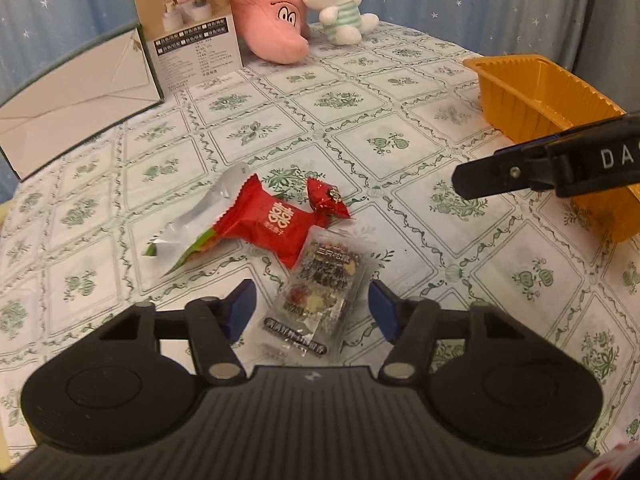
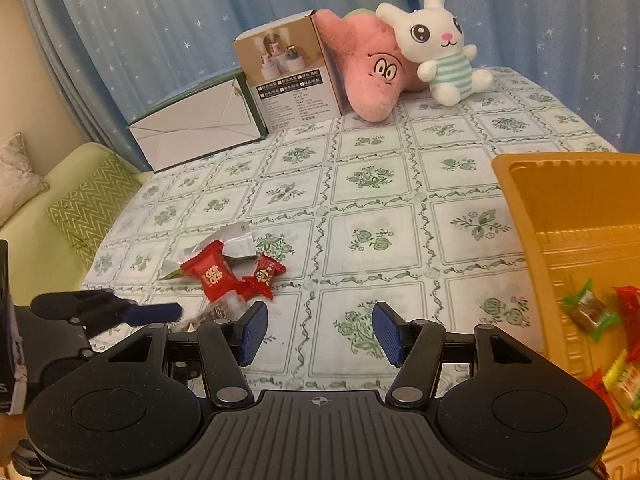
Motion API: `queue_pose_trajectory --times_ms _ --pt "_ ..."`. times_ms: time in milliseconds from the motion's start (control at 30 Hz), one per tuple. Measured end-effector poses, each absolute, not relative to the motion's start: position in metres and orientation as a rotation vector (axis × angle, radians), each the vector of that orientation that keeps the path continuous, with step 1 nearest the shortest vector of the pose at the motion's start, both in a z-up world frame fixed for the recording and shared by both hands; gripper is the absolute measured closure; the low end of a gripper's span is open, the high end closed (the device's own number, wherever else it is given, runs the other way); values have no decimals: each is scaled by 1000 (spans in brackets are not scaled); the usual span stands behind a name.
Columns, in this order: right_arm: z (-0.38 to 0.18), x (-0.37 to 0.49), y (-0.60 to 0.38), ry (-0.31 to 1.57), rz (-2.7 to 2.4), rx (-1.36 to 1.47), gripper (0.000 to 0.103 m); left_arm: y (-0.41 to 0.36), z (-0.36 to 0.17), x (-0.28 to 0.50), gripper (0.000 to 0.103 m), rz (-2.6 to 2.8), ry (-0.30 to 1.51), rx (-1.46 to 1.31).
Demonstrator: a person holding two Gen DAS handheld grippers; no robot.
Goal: Organize snacks
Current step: 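Grasp the clear snack packet with the left tool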
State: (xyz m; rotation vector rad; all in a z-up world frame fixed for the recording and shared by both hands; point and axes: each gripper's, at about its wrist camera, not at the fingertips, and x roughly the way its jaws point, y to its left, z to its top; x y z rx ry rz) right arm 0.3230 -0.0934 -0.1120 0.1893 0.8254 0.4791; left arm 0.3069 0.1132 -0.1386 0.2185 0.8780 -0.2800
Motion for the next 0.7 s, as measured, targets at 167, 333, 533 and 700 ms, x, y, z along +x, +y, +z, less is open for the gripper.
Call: queue_pose_trajectory --times_ms 167,333,533,700 --pt "-113 331 -85 821 488 180 44 117 -143 310 58 -296 888 180" --pt "-116 337 -80 822 483 180 44 122 -141 311 68 -274 895 130" --pt "-119 348 -67 807 505 187 44 135 -140 309 69 -162 899 65" --pt "-126 364 -50 812 536 216 50 141 -140 309 69 -98 890 20"
